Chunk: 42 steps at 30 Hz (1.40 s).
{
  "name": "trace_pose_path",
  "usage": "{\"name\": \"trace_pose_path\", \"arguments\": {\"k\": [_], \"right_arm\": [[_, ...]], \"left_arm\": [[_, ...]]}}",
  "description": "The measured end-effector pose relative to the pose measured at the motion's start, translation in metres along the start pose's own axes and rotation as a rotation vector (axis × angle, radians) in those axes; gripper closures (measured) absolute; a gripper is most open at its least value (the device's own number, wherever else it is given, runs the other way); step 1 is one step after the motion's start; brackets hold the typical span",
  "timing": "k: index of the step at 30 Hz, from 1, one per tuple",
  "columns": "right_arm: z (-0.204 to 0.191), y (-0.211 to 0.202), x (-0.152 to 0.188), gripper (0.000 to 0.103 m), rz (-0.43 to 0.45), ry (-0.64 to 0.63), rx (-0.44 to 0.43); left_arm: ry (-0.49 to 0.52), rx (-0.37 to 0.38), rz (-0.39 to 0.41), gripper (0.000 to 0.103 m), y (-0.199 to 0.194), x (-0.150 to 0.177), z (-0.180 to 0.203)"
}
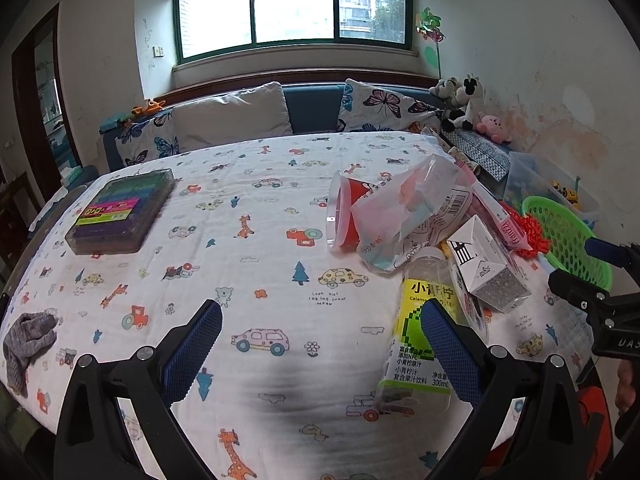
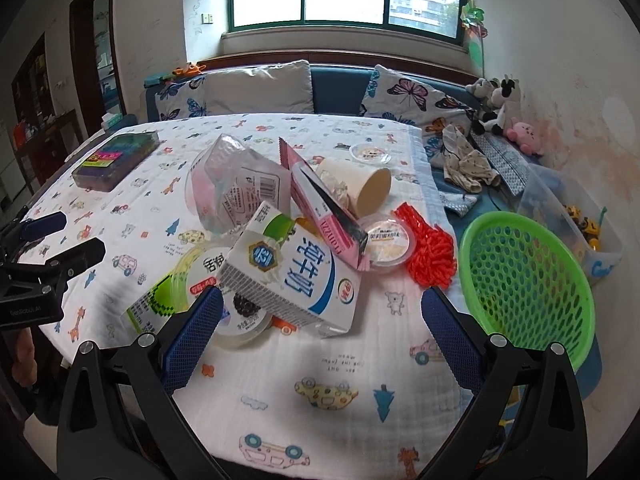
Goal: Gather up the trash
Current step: 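Grasp the pink snack packet with the right tool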
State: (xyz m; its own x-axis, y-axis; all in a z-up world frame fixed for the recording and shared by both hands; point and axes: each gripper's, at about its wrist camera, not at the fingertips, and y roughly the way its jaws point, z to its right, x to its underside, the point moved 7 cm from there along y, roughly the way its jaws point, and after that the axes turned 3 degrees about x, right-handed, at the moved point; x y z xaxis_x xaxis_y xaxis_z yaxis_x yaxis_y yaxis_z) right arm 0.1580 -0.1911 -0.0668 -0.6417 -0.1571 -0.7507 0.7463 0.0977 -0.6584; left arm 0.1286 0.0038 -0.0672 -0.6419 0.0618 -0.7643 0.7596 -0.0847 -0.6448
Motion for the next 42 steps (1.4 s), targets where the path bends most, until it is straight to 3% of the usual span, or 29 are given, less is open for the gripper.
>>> {"name": "trace_pose_path", "arguments": {"k": [17, 33, 38, 42], "right_arm": [[0.006, 0.050, -0.046, 0.023, -0.025, -0.101, -0.105], [0.002, 0.095, -0.061, 0.061, -0.096, -0.173, -0.183], [0.002, 0.099, -0.062, 0.077, -0.100, -0.177, -0.196], [0.005, 0.097, -0.062, 0.084, -0.099, -0.169, -0.202]], "left_arm": [[0.075, 0.072, -0.001, 0.007, 0.025, -0.032, 0.011], [0.232, 0.216, 0.008, 0.007, 0.052, -0.064, 0.047], [0.314, 0.261, 0.008, 0.007, 0.067, -0.075, 0.066], [0.344, 0.319, 0.000, 0.007, 0.081, -0.084, 0.073]]}}
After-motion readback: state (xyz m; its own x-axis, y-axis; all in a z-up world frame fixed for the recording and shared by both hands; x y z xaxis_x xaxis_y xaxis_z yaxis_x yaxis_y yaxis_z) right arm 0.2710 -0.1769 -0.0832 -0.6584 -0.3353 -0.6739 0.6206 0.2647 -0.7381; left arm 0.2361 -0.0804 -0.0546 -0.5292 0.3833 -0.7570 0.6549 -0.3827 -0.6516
